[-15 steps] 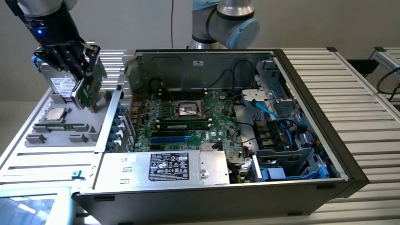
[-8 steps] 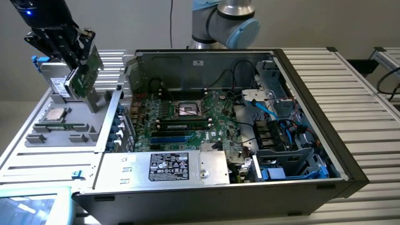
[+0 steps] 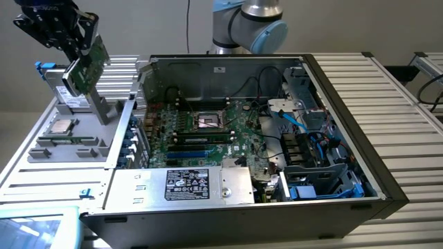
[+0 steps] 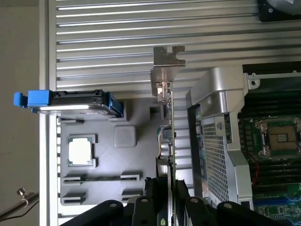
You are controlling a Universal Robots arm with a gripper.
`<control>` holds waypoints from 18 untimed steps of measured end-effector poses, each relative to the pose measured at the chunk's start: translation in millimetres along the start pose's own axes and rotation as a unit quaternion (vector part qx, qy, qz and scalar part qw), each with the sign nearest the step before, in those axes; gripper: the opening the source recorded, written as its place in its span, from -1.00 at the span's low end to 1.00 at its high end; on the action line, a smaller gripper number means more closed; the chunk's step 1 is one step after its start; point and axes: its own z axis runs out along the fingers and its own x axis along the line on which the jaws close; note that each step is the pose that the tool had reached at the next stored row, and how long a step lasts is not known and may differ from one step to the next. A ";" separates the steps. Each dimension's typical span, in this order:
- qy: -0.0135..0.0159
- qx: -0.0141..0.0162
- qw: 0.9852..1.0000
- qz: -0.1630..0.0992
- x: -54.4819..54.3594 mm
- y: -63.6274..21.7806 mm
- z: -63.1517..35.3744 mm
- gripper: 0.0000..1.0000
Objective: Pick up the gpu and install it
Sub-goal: 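Reach for the gpu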
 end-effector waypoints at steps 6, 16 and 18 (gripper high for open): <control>-0.002 0.000 1.000 0.000 -0.1 2.8 -25.9 -0.44; 0.001 -0.001 0.999 -0.033 -0.1 3.1 -29.0 -0.44; 0.003 -0.001 0.999 -0.051 -0.1 3.1 -29.0 -0.44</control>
